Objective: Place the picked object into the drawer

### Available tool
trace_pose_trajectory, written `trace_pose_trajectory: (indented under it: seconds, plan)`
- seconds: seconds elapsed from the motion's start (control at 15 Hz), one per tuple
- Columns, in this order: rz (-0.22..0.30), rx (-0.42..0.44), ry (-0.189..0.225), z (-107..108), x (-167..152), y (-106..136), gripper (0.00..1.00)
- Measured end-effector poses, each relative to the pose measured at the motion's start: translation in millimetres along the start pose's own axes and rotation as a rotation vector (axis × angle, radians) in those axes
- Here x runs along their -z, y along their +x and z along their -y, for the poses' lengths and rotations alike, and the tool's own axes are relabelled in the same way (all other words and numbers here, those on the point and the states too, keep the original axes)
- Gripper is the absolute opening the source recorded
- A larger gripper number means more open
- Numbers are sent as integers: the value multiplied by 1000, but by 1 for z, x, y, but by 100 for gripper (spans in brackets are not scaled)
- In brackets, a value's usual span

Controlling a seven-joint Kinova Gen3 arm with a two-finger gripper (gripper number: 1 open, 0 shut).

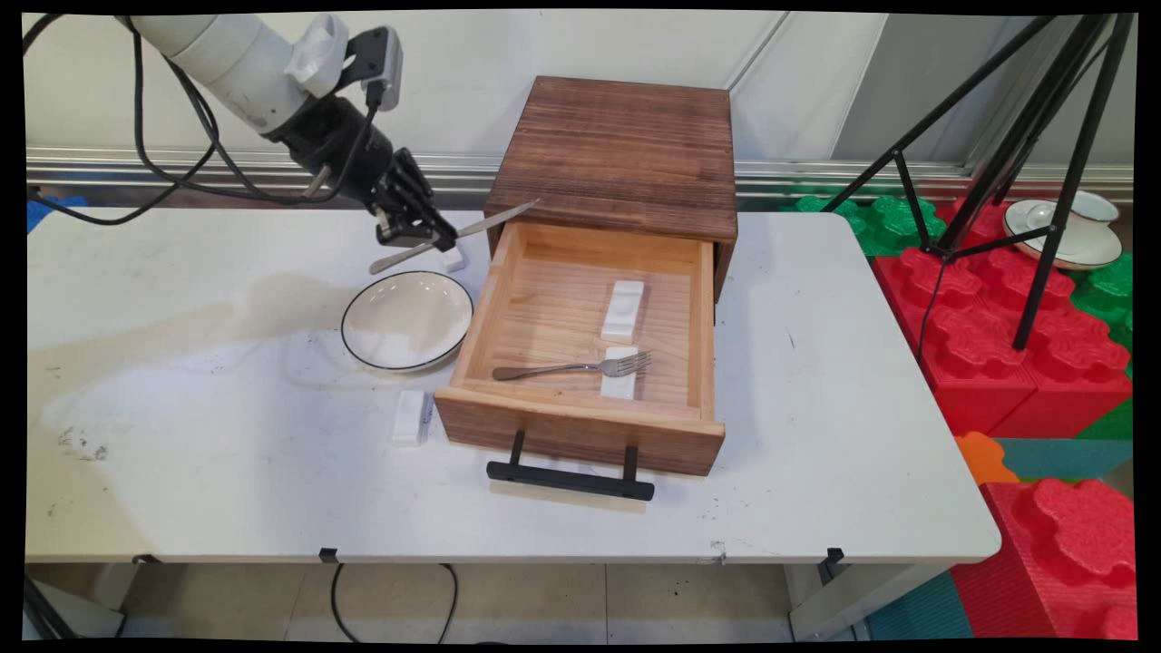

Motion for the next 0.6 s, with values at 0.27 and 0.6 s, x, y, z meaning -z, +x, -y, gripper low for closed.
trace_pose_trajectory:
  seconds: [0.27,0.6]
  plan:
    - [-54,-10,0,-8,8,18,0]
    - [-99,-32,15,-16,14,39,0]
